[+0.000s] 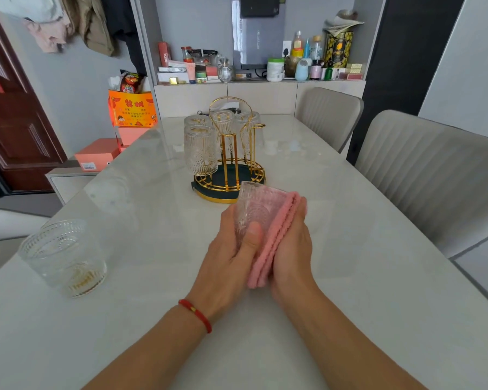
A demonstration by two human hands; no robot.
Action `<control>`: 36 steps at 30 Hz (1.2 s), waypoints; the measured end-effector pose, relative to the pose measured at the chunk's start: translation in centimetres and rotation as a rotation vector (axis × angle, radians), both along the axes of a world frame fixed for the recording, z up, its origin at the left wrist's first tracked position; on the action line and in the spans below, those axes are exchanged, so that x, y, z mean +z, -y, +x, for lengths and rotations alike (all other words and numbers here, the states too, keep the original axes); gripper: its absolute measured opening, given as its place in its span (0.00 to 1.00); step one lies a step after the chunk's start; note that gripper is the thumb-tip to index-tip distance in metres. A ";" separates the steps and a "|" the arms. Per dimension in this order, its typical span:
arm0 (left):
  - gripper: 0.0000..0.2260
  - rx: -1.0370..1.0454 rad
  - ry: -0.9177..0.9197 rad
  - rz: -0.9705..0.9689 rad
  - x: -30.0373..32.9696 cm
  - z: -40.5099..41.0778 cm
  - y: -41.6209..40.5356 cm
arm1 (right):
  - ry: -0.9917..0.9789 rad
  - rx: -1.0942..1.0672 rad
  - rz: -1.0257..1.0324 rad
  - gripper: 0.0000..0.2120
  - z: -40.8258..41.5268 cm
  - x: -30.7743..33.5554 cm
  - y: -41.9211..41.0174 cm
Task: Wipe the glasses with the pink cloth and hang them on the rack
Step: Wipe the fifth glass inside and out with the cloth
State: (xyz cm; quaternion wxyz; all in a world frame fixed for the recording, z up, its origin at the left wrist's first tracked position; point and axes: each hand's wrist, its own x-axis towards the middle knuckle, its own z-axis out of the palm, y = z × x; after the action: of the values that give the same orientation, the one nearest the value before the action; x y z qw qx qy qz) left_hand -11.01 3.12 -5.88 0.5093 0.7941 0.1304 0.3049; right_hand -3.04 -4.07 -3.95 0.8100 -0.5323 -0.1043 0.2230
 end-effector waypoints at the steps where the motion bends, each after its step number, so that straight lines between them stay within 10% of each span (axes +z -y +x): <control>1: 0.21 -0.018 0.001 -0.013 0.1 -0.1 -0.2 | -0.065 0.014 0.030 0.25 0.0 0.1 0.1; 21: 0.17 0.023 -0.075 -0.150 0.4 0.4 1.4 | -0.364 -0.029 0.132 0.27 0.2 0.9 1.1; 36: 0.22 0.059 -0.106 -0.192 -0.5 0.7 1.5 | -0.229 -0.097 0.057 0.22 0.4 0.6 0.9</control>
State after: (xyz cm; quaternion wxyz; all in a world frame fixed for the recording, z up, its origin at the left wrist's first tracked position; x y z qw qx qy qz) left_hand -10.31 1.63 -6.42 0.5663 0.7525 0.2090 0.2635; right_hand -2.59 -4.97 -3.33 0.8414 -0.4843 0.0085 0.2397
